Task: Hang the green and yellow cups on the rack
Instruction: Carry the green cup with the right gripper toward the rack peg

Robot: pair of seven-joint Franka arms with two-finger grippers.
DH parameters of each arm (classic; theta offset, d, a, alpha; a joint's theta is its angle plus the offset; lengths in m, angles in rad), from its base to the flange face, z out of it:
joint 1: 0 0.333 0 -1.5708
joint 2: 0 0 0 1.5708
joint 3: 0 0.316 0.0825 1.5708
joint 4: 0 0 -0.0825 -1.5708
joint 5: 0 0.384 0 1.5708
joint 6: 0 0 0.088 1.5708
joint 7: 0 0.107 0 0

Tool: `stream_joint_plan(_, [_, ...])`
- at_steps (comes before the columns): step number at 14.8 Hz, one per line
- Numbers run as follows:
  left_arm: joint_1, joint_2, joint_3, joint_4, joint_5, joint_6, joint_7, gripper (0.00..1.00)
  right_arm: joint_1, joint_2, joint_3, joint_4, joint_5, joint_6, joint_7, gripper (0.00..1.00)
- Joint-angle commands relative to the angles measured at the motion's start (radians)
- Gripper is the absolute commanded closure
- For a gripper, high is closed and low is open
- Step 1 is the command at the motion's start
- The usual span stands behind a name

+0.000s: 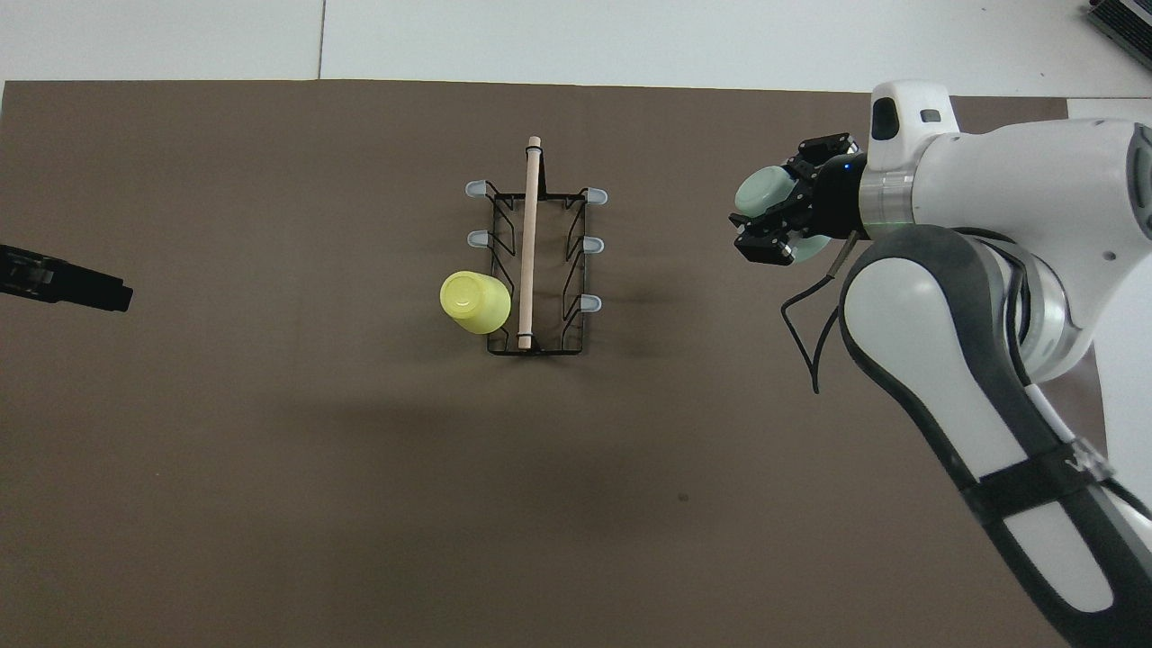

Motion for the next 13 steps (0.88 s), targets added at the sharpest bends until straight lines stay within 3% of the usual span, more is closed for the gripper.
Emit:
stream_joint_plan(1, [0.007,-0.030,-0.011,-0.035,0.015,0.011,-0.012,0.00,0.001,-0.017,0.005,-0.025,0.140,0.032,-0.077,0.57])
stream_joint_plan(13, [0.007,-0.030,-0.011,-0.035,0.015,0.011,-0.012,0.00,0.178,-0.040,0.007,-0.122,0.643,0.332,-0.267,0.59])
